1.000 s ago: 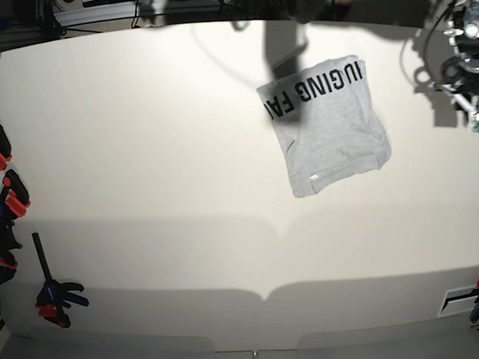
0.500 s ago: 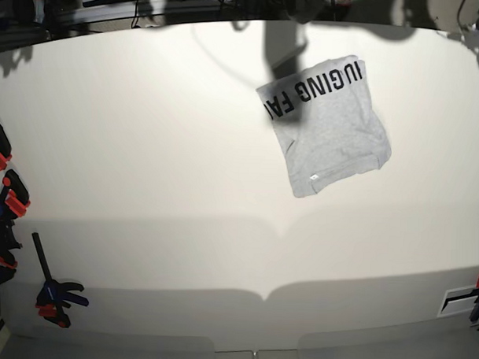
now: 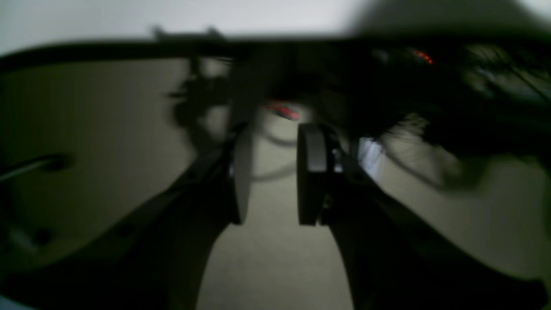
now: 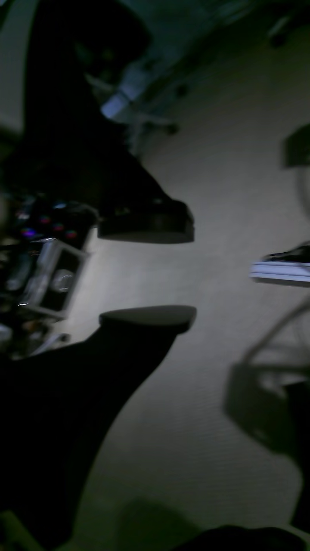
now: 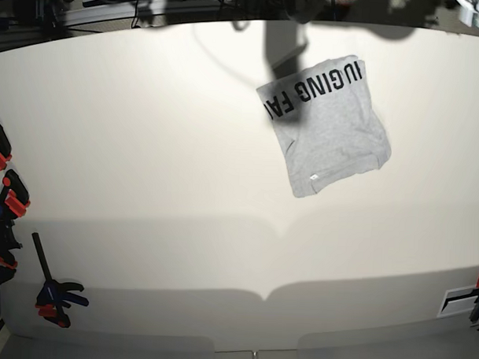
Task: Fold the T-shirt properly
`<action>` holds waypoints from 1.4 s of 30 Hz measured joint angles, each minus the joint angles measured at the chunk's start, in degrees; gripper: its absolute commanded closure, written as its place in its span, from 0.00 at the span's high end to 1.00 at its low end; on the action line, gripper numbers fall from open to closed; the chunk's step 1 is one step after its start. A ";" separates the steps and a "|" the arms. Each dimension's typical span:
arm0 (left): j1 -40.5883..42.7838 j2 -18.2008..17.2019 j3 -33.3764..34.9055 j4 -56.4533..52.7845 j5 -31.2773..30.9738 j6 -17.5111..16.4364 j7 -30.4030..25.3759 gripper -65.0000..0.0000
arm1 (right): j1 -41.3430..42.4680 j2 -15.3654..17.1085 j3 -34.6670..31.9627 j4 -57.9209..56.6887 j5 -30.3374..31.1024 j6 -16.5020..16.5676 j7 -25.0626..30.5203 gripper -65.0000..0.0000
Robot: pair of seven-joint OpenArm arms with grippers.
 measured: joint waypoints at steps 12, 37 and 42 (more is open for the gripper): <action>-10.73 1.09 31.85 -24.28 22.53 -0.61 -23.85 0.25 | 2.21 -0.59 -15.41 -17.09 -10.08 -0.20 43.54 0.35; -36.74 17.09 36.70 -77.18 36.33 22.12 -47.91 0.25 | 39.21 -13.31 -48.92 -67.98 -24.02 -26.71 58.14 0.35; -36.92 15.34 36.70 -77.18 36.30 22.51 -41.83 0.25 | 41.05 -13.09 -48.92 -67.98 -23.85 -27.89 52.33 0.35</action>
